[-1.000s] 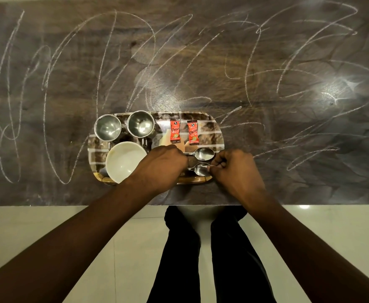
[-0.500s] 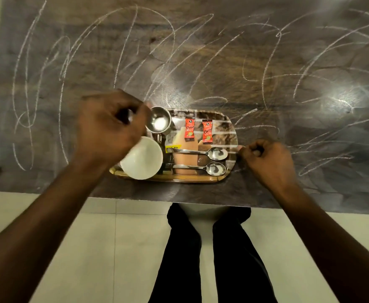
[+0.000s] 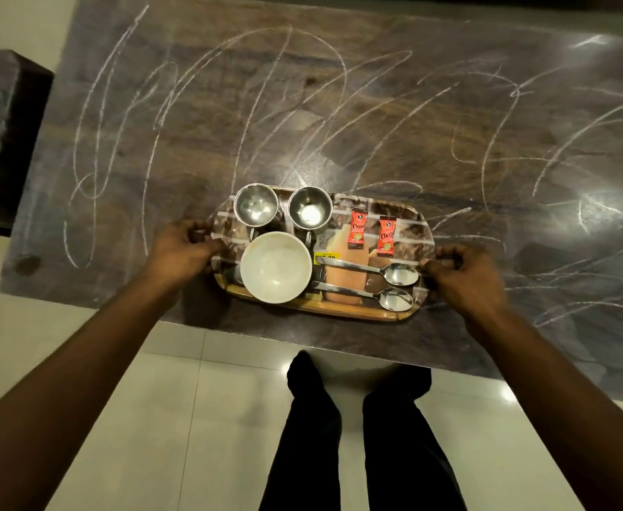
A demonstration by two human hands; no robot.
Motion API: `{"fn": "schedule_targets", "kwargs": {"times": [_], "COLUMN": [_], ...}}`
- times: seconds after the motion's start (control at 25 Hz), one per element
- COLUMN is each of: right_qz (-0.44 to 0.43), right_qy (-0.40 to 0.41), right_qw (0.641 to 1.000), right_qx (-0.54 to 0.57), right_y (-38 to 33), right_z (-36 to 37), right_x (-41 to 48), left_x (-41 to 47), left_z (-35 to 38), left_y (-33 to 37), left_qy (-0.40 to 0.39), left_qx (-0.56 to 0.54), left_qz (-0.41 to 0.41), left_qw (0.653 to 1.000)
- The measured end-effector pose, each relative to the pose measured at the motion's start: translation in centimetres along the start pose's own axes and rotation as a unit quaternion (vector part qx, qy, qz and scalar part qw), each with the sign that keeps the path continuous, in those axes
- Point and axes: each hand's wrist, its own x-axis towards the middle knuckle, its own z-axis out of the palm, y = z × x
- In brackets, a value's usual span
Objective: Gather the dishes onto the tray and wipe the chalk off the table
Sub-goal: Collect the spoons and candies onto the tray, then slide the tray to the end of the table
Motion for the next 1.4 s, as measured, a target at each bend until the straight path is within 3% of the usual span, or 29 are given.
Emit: {"fn": "schedule_targets", "kwargs": {"times": [0.28,0.48,0.8,1.0,1.16,1.4], "right_qz": [-0.004,-0.025,-0.092,-0.180,-0.229,-0.317], "right_qy": [0.035,0.015,0.004,-0.011,-0.059,-0.115], "right_qw": [0.999,1.000,0.995,0.978,0.961,0.919], "right_qx": [0.018,-0.003,-0.030,-0.101,-0.142,-0.205], "right_y": [0.2,-3.9,-18.0,-29.4,-36.1,-43.2], "right_z": [1.0,0.9,2.3,5.5,11.3,22.7], "right_x": [0.4,0.5,-1.1,0.0,4.7,11.1], "left_x": [0.2,-1.4,-4.1,-4.0,-1.8,2.0], "left_z": [-0.2,-2.8,-10.7,-17.4,-20.4,-20.8], "left_y": [-0.8,-1.0,2.5,3.9,2.5,-0.6], "left_qy": [0.021,0.027,0.025,0.042,0.054,0.094], "left_qx": [-0.049,-0.094,-0.213,-0.272,-0.286,-0.370], "left_qz": [0.013,0.029,0.039,0.024,0.003,-0.071], "left_qw": [0.999,0.995,0.976,0.961,0.957,0.921]}}
